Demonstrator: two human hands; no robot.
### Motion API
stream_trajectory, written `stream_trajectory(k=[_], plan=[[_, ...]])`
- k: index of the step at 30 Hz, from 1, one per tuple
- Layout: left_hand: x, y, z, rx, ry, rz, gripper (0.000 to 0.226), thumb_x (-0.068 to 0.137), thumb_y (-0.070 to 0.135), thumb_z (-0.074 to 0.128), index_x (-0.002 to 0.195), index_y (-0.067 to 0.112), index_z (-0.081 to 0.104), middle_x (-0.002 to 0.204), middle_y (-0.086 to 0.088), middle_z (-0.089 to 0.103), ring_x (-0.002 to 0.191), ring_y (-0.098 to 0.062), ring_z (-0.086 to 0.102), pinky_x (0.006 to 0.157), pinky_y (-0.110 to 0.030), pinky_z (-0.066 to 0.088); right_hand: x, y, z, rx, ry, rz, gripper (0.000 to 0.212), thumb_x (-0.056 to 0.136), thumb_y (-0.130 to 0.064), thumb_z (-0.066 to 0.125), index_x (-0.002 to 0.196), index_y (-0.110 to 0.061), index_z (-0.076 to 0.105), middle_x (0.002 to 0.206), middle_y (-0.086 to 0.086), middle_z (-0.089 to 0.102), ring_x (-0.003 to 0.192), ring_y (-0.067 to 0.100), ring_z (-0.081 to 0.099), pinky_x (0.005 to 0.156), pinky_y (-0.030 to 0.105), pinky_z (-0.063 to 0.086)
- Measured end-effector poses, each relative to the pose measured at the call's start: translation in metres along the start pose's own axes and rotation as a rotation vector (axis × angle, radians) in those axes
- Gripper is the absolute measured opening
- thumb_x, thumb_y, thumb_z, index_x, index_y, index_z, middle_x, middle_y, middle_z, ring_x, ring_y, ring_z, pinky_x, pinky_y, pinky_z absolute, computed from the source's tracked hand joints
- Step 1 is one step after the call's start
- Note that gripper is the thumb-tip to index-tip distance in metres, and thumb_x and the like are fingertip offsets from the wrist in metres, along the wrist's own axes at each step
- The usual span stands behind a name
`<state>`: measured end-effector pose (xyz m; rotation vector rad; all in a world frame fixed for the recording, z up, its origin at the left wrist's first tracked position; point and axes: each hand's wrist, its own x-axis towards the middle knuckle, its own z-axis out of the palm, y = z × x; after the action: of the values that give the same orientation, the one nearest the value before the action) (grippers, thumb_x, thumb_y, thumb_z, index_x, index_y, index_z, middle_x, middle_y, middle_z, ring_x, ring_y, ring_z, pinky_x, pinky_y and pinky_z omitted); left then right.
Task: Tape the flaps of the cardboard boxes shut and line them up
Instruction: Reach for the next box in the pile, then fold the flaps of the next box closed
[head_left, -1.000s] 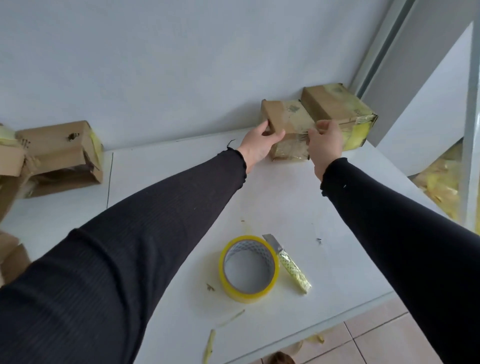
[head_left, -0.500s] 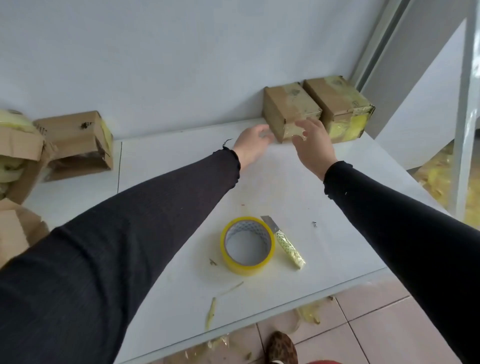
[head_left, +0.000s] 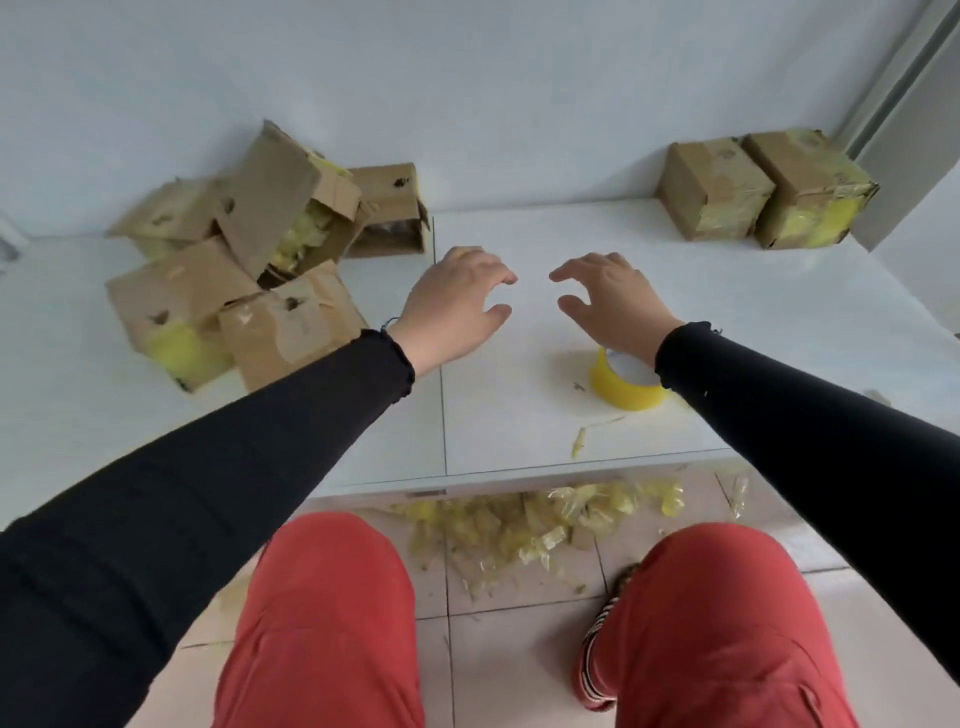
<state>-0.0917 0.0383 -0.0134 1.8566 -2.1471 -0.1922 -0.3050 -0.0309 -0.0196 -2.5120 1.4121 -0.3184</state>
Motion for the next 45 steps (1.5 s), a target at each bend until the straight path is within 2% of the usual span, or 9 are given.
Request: stream_trajectory(k=[10,20,23,26,28,32,36,42,45], plan=[[-0.138,-0.111,-0.061,-0.023,0.172,-0.240,0.051,0.101,0.036,0.060,0.148,0.020,0.049,0.155,0.001,0.045,0.144,-0.019,0.037,0.118,-0.039,0.034,0.003,-0.151,0.050,0.278,-0.102,-0.077,0.039,0.104,-0.030,0.052,0.142,-0.019,0.055,0.140,0.002,0.060,0.131,0.026,0.049,0.108,0.040,0.041],[-0.177,-0.151,-0.024,-1.061,0.175,-0.838,0.073,0.100,0.034,0.065,0.160,0.031,0.025,0.130,0.029,0.049,0.133,-0.009,0.047,0.106,-0.033,0.036,0.001,-0.205,0.089,0.838,-0.356,0.182,0.063,0.103,-0.034,0.059,0.157,-0.015,0.032,0.141,0.005,0.057,0.112,0.017,0.058,0.078,0.020,0.045],[-0.167,-0.138,-0.005,-1.165,0.151,-0.800,0.062,0.098,0.034,0.066,0.154,0.034,0.039,0.134,0.021,0.060,0.130,-0.010,0.056,0.114,-0.041,0.041,-0.015,-0.194,0.090,0.930,-0.280,0.244,0.051,0.103,-0.038,0.056,0.147,-0.016,0.045,0.129,0.005,0.061,0.112,0.022,0.063,0.092,0.034,0.055],[-0.152,-0.110,0.007,-1.229,0.117,-0.741,0.058,0.095,0.043,0.068,0.147,0.036,0.043,0.118,0.033,0.066,0.109,0.011,0.060,0.094,-0.024,0.043,-0.038,-0.166,0.084,0.997,-0.161,0.284,0.046,0.101,-0.053,0.052,0.132,-0.019,0.058,0.121,0.000,0.067,0.111,0.017,0.064,0.099,0.037,0.053],[-0.139,-0.084,0.015,-1.255,0.084,-0.709,0.048,0.096,0.046,0.067,0.138,0.040,0.046,0.098,0.042,0.068,0.087,0.023,0.061,0.080,-0.018,0.037,-0.051,-0.144,0.074,1.072,-0.079,0.332,0.045,0.102,-0.056,0.048,0.119,-0.019,0.065,0.113,-0.002,0.071,0.101,0.011,0.067,0.091,0.029,0.053],[-0.110,-0.034,0.032,-1.288,0.074,-0.641,0.052,0.100,0.035,0.064,0.148,0.031,0.044,0.126,0.017,0.069,0.111,-0.003,0.067,0.100,-0.031,0.051,-0.067,-0.101,0.051,1.199,0.051,0.493,0.023,0.104,-0.032,0.050,0.102,-0.016,0.067,0.079,-0.007,0.072,0.066,0.007,0.065,0.057,0.017,0.050],[-0.094,-0.005,0.043,-1.215,0.089,-0.608,0.074,0.098,0.039,0.063,0.161,0.031,0.026,0.151,0.005,0.049,0.120,-0.011,0.060,0.088,-0.027,0.049,-0.076,-0.068,0.042,1.147,0.196,0.492,0.024,0.094,-0.009,0.066,0.117,-0.011,0.061,0.097,0.001,0.068,0.071,0.002,0.066,0.053,0.012,0.048],[-0.085,0.001,0.057,-1.227,0.117,-0.570,0.070,0.098,0.041,0.061,0.159,0.037,0.028,0.150,0.008,0.051,0.134,-0.015,0.053,0.109,-0.041,0.045,-0.066,-0.059,0.050,1.256,0.121,0.324,0.021,0.091,-0.013,0.060,0.112,-0.016,0.058,0.098,-0.004,0.069,0.084,0.007,0.066,0.074,0.024,0.051],[-0.086,0.001,0.061,-1.274,0.148,-0.563,0.066,0.098,0.040,0.061,0.155,0.040,0.029,0.141,0.015,0.059,0.124,-0.007,0.060,0.097,-0.035,0.047,-0.057,-0.058,0.050,1.242,-0.049,0.279,0.073,0.089,-0.051,0.062,0.154,-0.031,0.037,0.160,-0.012,0.039,0.139,0.003,0.044,0.105,0.028,0.039]])
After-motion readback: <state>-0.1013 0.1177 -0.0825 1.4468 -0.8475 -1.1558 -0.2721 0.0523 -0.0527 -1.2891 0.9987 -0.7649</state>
